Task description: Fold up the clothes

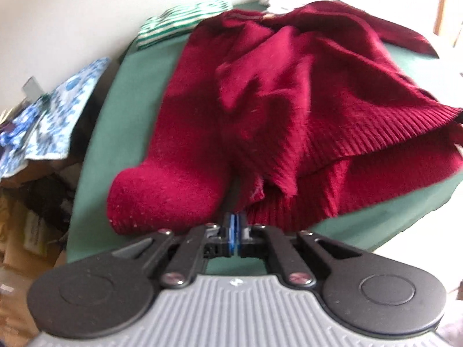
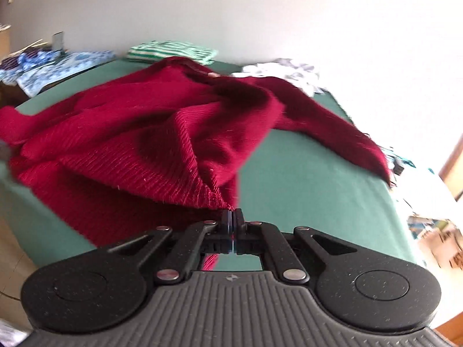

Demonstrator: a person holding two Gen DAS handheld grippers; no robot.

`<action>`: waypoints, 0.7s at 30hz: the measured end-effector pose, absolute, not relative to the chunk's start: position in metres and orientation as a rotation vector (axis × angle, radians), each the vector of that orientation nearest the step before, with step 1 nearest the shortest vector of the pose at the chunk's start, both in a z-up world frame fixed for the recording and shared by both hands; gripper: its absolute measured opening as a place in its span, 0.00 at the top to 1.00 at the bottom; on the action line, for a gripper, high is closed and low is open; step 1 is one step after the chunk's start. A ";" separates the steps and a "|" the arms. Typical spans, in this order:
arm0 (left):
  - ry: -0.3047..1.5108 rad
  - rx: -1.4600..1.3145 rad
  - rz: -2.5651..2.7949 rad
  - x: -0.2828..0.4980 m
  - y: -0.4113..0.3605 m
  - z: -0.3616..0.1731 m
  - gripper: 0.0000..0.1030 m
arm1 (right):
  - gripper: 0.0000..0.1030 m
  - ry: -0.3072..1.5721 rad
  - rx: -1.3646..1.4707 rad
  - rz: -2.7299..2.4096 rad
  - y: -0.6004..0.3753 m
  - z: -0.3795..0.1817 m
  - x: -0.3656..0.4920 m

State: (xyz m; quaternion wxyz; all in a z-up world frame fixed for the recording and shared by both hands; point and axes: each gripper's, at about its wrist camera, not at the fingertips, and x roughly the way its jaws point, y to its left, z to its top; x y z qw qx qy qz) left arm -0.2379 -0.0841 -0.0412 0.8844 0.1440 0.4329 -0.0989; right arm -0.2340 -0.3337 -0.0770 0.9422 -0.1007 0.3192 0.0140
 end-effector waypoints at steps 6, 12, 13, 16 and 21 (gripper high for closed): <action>0.900 0.343 -0.171 -0.227 -0.088 -0.049 1.00 | 1.00 0.692 -0.170 -0.021 -0.334 -0.088 -0.238; 0.814 0.395 -0.220 -0.228 -0.099 -0.042 0.66 | 0.53 0.652 -0.180 -0.027 -0.323 -0.082 -0.241; 0.797 0.426 -0.219 -0.230 -0.102 -0.042 0.66 | 0.51 0.654 -0.171 -0.016 -0.322 -0.082 -0.240; 0.783 0.487 -0.215 -0.230 -0.108 -0.047 0.66 | 0.52 0.643 -0.173 0.012 -0.318 -0.084 -0.241; 0.771 0.515 -0.215 -0.215 -0.116 -0.060 0.74 | 0.57 0.627 -0.206 0.007 -0.314 -0.096 -0.231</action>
